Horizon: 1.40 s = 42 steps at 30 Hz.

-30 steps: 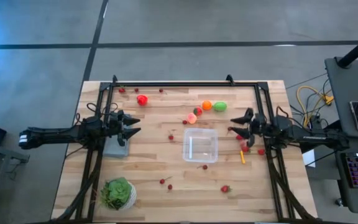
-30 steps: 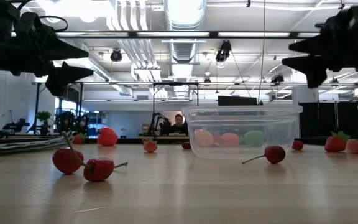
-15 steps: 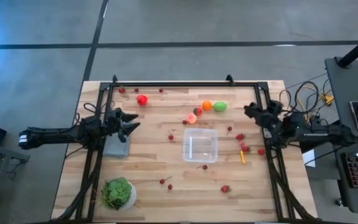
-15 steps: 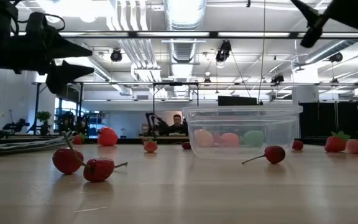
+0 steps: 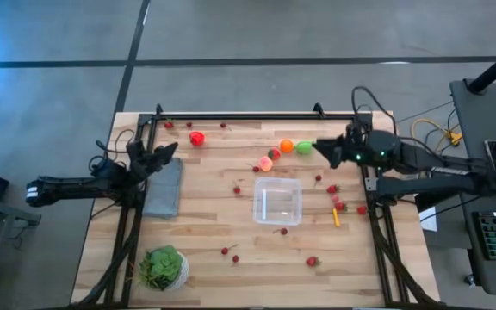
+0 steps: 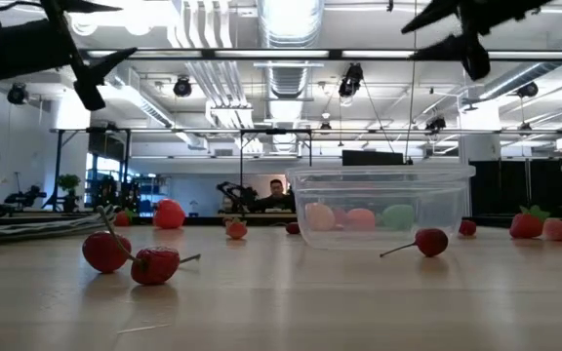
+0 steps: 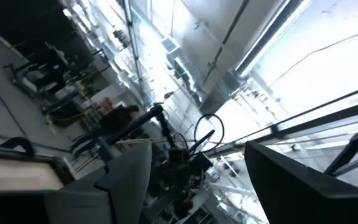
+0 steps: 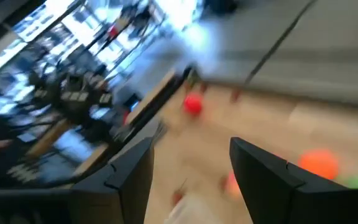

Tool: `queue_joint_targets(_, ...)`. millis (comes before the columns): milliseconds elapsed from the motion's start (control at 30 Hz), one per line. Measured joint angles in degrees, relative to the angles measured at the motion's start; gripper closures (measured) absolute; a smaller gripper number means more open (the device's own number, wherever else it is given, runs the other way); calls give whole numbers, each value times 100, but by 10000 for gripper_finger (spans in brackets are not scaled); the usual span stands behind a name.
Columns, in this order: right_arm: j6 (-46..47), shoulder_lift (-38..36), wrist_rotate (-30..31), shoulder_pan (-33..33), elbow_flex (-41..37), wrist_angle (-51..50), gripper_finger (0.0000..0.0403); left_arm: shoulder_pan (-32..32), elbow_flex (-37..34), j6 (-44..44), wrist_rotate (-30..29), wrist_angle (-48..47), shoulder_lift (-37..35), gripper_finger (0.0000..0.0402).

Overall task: Pick and placing Produce into tupperware
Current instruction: Put the strawberry into the transparent bin

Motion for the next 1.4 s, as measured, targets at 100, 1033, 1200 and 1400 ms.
queue_joint_targets(100, -229, 221, 291, -11, 506, -177, 199, -8, 1, -151, 242, 4, 33, 157)
queue_joint_targets(1033, -336, 496, 416, -985, 1029, -2472, 199, 2352, 6245, 192, -755, -11707, 5117, 157)
queue_joint_targets(1200, -382, 523, 417, -1211, 997, -2559, 199, 3613, 6236, 1140, 306, -10852, 5584, 157)
queue_joint_targets(1400, -422, 516, 323, -1428, 995, -2565, 199, 4934, 6247, 1173, 720, -10305, 5955, 157)
